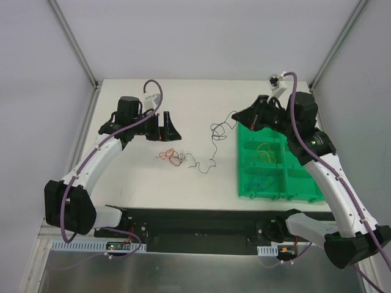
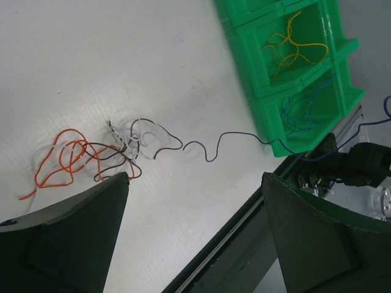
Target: Untangle the cables
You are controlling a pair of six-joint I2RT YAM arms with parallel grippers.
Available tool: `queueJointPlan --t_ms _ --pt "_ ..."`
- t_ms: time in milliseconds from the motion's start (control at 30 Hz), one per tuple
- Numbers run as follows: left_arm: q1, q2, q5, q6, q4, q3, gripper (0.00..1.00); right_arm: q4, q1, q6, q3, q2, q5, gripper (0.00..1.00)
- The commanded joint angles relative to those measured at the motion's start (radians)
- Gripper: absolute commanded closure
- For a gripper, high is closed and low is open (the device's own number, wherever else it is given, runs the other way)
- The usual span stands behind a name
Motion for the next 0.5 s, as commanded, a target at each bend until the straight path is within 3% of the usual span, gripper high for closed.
queueJointPlan --t_ms 0,467 --pt "-0.014 -0.042 0.134 -0.022 0.076 -0.012 0.1 0.112 -0.059 0.101 -0.018 -0.036 -0.167 1.0" --pt "-0.049 -0.054 0.248 -0.049 0.144 -0.024 0.1 0.125 -0.251 0.161 0.052 -0.044 -0.276 1.0"
